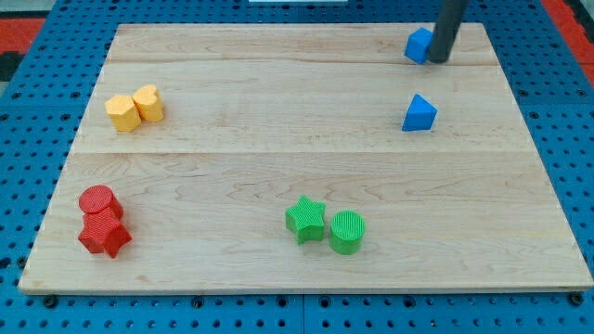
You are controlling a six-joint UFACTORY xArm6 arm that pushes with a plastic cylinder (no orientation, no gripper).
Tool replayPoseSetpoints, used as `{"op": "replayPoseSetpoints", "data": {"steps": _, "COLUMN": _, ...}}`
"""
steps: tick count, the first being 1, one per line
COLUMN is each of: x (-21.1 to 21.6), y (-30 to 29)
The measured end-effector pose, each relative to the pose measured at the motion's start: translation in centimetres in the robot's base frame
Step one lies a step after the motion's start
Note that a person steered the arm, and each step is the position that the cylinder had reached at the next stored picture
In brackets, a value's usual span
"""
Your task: Slide the blue cube to the top center
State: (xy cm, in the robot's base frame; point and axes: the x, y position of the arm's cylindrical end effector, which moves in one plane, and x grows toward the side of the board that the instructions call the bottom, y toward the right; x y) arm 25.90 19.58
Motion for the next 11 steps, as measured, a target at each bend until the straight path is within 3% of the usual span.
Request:
{"op": "replayPoseSetpoints", "data": {"steps": 1, "x": 3.7, "y": 5.2}}
{"op": "replayPoseSetpoints", "data": {"steps": 2, "x": -0.8, "y": 10.2}}
{"op": "replayPoseSetpoints", "data": {"steps": 3, "x": -3.7, "y": 7.5}}
{"op": "replayPoseSetpoints", "data": {"steps": 5, "x": 0.9, "y": -5.9}}
{"op": "replayPoseSetpoints", "data": {"steps": 6, "x": -1.7, "y": -5.0}}
{"op": "replayPoseSetpoints", "data": {"steps": 7, "x": -1.5, "y": 3.8}}
{"op": "replayPoseSetpoints", "data": {"steps": 8, "x": -4.8, "y": 5.7}}
{"op": "replayPoseSetpoints", "data": {"steps": 9, "x": -6.6, "y": 1.5}}
{"op": "replayPoseSetpoints", "data": {"steps": 10, "x": -3.3, "y": -8.4}}
{"op": "replayPoseSetpoints", "data": {"steps": 11, "x": -3.0, "y": -19.3}}
